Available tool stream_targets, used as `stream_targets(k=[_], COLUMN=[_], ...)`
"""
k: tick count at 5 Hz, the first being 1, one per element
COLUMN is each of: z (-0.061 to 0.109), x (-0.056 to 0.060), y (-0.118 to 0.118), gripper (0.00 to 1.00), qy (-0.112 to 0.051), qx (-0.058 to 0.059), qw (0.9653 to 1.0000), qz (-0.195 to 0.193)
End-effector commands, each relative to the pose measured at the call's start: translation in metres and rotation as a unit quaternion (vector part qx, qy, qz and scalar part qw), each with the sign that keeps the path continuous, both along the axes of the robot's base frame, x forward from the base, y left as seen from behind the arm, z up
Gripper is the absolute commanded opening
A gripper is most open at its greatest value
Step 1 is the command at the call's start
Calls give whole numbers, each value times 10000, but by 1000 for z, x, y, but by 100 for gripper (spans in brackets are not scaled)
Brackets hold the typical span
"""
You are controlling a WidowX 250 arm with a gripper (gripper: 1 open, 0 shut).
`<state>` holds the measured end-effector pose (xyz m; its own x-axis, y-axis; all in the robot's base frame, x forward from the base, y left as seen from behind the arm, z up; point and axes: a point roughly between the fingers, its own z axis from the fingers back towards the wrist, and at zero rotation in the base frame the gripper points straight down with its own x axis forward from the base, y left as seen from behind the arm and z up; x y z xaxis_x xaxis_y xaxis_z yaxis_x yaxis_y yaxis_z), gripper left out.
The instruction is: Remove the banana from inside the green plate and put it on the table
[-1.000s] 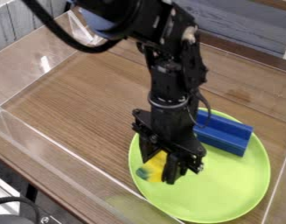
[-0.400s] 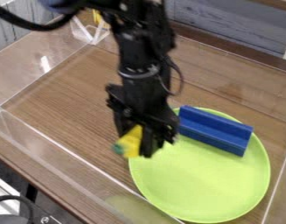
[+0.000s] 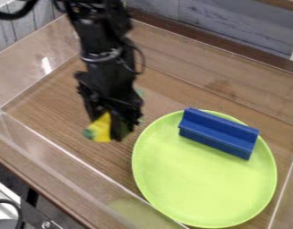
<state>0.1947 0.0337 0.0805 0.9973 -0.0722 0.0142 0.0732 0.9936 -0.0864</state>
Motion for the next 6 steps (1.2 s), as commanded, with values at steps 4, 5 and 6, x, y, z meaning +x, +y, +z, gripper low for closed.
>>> stream_targets(k=[4,5,6], z=[-13,-18,-22], x=[4,6,7], y=[10,9,8], gripper=[100,100,100], qy=[-44,-19,3], qx=[4,-11,-27], qw=[10000,10000,10000], qz=[-61,-74,-81])
